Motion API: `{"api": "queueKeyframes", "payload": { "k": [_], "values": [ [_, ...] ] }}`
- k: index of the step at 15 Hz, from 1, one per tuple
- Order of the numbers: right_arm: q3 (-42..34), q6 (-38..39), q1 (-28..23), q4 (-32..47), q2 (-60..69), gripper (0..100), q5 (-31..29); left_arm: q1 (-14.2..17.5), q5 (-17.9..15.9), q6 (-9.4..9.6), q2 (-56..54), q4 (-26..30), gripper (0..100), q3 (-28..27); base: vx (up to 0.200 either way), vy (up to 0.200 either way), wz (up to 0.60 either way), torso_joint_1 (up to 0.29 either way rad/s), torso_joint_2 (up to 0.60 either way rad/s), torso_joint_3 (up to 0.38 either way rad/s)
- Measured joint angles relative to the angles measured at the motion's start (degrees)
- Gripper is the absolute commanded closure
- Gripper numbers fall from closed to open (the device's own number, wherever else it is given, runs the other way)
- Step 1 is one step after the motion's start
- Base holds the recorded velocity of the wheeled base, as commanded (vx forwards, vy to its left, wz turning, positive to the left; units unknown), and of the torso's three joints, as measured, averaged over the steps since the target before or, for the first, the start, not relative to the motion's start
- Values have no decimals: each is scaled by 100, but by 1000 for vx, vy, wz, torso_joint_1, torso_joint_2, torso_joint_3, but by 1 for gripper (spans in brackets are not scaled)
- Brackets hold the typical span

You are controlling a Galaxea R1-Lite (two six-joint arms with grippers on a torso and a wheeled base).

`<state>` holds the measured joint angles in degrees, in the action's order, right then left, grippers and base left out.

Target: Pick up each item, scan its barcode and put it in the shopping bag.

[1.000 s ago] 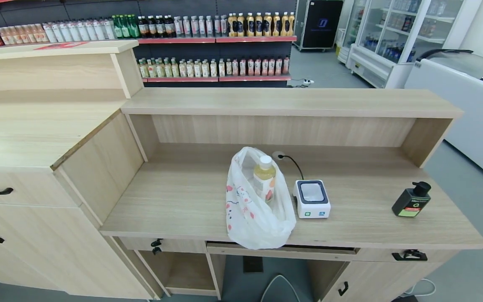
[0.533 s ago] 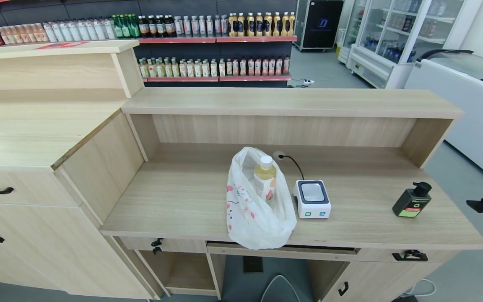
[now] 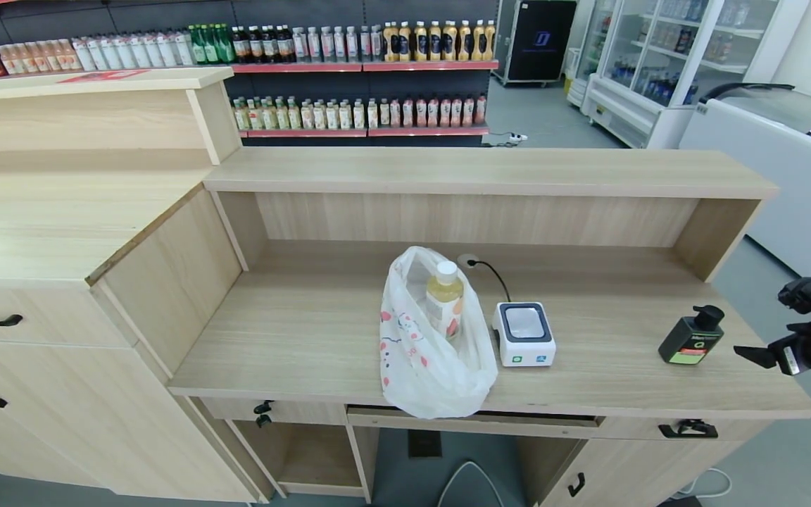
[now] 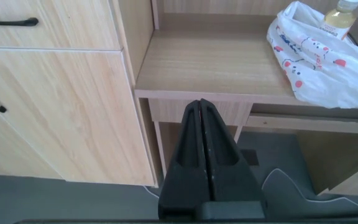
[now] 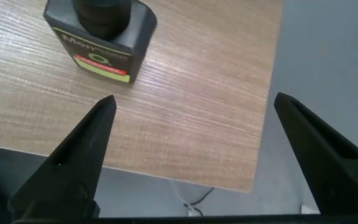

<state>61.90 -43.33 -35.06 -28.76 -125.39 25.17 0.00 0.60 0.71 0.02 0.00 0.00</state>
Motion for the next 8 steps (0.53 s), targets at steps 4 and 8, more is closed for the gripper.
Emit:
{"api": "queueKeyframes", "payload": {
  "k": [4,8],
  "values": [
    [193,-451,193,0,-208,0,118,0,-2,0,0,0,100,0,0,0,0,0,0,0],
    [260,-482,400,-22,-363,0,158,0,0,0,-2,0,100,0,0,0,0,0,0,0]
  ]
}}
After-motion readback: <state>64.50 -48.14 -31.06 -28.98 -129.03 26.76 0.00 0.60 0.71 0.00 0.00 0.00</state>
